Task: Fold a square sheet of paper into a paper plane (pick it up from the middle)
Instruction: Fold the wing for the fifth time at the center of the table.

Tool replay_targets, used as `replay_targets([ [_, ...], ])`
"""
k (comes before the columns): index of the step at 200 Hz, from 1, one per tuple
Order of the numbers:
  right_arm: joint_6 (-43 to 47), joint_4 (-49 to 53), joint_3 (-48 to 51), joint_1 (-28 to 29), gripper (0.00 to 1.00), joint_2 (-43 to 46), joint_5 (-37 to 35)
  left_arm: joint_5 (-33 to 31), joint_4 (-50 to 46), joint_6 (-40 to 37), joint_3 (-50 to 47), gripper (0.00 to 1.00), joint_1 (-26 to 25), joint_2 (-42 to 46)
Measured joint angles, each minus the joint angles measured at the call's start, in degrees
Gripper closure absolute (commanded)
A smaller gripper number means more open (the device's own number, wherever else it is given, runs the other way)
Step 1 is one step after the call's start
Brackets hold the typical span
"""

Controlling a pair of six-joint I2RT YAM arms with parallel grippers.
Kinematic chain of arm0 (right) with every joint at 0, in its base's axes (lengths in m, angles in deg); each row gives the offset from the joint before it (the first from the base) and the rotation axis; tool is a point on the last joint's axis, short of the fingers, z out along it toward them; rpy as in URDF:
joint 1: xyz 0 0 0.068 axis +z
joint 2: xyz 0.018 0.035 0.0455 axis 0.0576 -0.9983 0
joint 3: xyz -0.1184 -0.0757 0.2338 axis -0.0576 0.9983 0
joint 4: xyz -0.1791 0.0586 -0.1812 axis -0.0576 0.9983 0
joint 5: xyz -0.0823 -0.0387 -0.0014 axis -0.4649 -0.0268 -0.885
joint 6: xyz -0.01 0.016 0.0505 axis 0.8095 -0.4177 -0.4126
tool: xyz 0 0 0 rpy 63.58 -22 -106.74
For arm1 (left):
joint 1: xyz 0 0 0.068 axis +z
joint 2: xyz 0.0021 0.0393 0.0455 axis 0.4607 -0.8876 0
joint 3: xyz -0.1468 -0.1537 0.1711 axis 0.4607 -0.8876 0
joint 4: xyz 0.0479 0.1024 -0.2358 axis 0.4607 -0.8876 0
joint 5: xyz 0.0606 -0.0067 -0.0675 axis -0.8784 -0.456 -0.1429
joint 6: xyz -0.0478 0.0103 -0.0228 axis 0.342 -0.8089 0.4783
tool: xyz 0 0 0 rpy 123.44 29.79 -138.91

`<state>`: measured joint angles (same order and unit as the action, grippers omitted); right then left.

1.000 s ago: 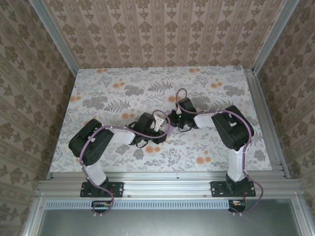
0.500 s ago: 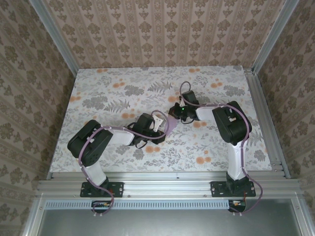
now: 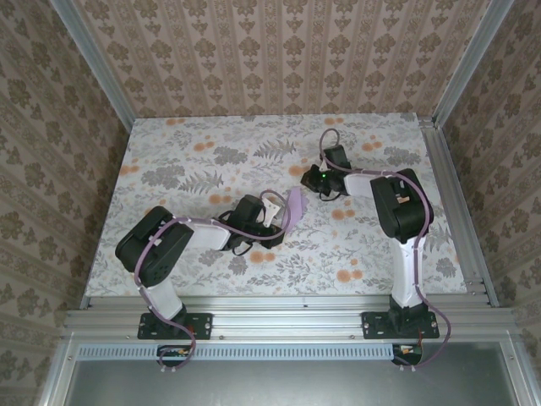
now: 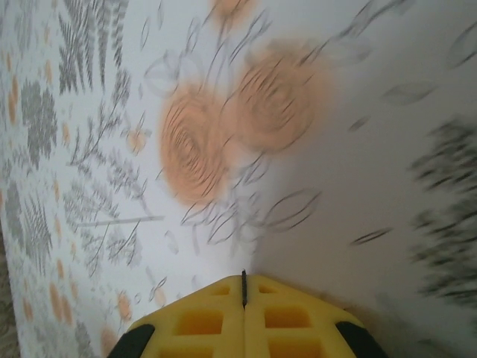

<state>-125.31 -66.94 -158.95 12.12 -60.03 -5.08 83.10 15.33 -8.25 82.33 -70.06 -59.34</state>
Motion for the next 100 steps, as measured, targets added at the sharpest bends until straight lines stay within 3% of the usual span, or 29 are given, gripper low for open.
replay_targets([
  [24,1.3,0.4,2.1,-0.7,0.92,2.4,-1.4,0.1,0.0,0.0,0.0,0.85,0.0,0.0],
  [56,1.8,0.6,10.1,0.3,0.92,12.4,-0.5,0.2,-0.1,0.0,0.2,0.85,0.0,0.0],
  [100,-4.0,-7.0,21.0,7.1,0.92,20.6,3.2,0.3,-0.9,0.0,0.7,0.85,0.1,-0.1],
])
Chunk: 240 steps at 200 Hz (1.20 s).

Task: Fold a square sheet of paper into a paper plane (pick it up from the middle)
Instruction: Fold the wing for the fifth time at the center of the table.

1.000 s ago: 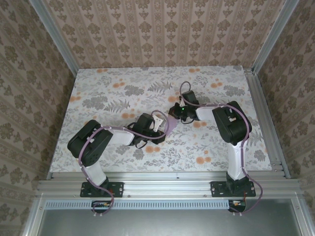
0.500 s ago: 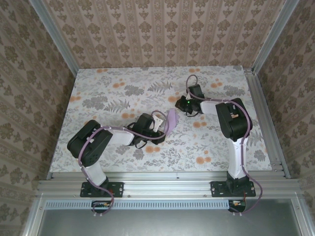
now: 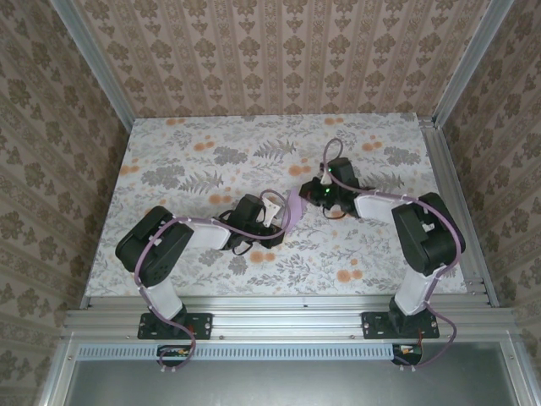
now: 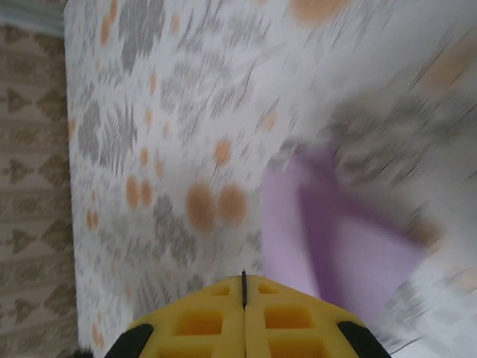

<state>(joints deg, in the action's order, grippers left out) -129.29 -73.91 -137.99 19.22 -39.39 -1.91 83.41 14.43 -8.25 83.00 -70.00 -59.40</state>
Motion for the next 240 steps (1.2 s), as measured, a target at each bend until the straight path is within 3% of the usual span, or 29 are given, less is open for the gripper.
replay_targets([
  [41,-5.4,-5.7,5.1,6.1,0.92,-1.9,1.0,0.4,-0.5,0.0,0.1,0.85,0.2,0.0],
  [167,-2.8,-7.0,4.6,7.2,0.95,-7.1,-0.6,0.5,-6.0,0.5,-0.2,0.78,0.2,3.2],
  [240,-0.8,-6.9,4.5,7.3,0.95,-7.2,-0.9,2.9,-10.8,8.0,-2.1,0.77,0.5,8.7],
])
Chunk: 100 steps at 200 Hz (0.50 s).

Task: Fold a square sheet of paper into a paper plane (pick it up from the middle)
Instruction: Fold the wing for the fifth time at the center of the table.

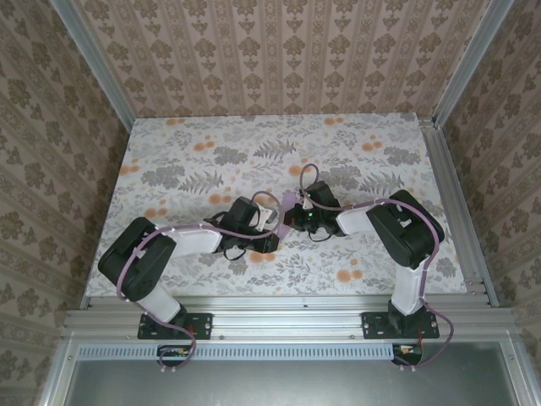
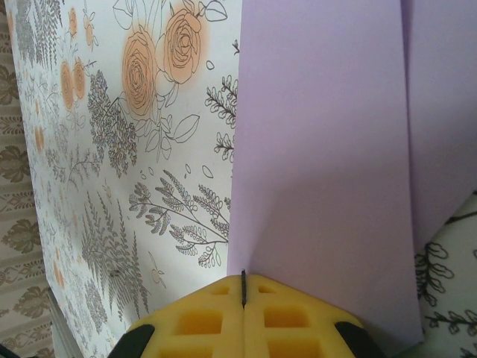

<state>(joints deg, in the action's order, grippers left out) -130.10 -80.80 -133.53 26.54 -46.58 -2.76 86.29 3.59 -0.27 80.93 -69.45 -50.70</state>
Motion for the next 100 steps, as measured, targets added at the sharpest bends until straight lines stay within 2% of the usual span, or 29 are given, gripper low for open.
replay_targets([
  [51,0.0,-0.5,0.0,0.0,0.95,-0.2,0.0,0.7,2.6,5.2,-0.2,0.78,0.5,2.1],
  [100,0.0,-1.7,0.1,0.0,0.96,-0.5,0.0,0.5,5.1,9.2,-0.9,0.85,-0.1,2.2],
])
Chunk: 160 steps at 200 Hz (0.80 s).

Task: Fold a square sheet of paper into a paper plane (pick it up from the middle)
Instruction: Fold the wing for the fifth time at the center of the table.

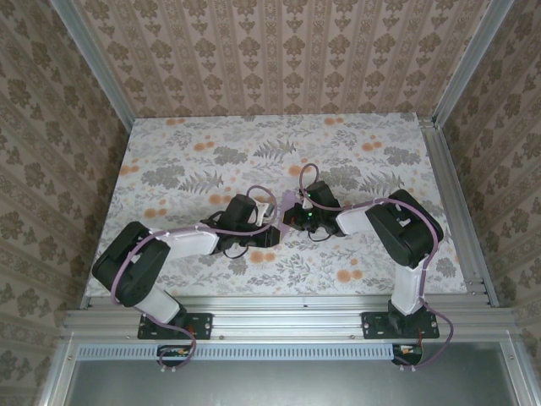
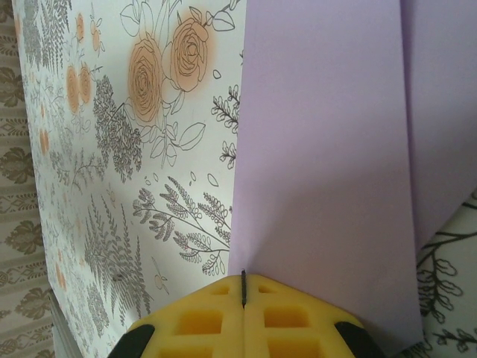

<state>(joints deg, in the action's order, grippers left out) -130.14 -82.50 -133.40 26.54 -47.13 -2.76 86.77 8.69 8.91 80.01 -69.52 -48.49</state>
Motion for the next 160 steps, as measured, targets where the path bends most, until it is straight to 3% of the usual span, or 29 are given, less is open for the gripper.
replay_targets([
  [160,-0.2,-3.0,1.5,0.0,0.97,0.0,0.0,-0.8,6.3,4.2,-1.1,0.87,-0.4,-6.3],
])
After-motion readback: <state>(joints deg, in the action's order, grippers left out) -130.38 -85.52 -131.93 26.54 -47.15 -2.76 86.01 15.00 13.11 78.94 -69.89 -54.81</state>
